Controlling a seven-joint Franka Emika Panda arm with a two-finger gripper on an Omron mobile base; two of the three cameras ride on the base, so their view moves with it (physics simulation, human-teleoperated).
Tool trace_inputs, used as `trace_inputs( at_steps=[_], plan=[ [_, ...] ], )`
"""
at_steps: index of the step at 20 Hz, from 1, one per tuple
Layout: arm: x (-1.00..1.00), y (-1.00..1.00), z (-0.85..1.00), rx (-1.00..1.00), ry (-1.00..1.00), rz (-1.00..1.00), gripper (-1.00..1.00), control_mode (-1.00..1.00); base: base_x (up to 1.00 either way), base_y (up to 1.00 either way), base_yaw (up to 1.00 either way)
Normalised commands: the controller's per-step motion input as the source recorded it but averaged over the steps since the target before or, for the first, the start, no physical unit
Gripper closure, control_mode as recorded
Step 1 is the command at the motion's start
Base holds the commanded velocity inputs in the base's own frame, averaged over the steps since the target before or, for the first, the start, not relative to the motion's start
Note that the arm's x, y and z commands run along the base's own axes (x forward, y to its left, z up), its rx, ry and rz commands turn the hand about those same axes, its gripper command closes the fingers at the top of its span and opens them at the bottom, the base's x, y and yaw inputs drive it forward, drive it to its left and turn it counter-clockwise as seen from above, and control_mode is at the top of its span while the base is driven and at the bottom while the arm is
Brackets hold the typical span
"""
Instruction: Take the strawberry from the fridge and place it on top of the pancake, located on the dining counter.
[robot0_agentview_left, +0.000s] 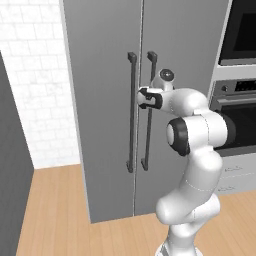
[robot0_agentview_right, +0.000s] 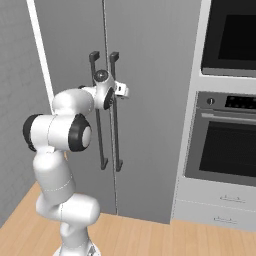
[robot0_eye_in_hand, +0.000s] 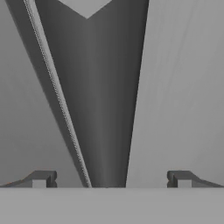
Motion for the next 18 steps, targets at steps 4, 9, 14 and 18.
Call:
trace_inputs(
  at_steps=[4, 9, 14, 18],
  plan=[
    [0.52, 0.09, -0.29, 0.00, 0.00, -0.02, 1.00, -1.00, 0.00, 0.00, 0.00],
    [0.57, 0.23, -0.25, 0.00, 0.00, -0.04, 1.00, -1.00, 0.00, 0.00, 0.00],
    [0.54, 0.21, -0.23, 0.00, 0.04, -0.01, 1.00, -1.00, 0.00, 0.00, 0.00],
    [-0.28, -0.01, -0.24, 0.00, 0.00, -0.05, 1.00, -1.00, 0.00, 0.00, 0.00]
  ],
)
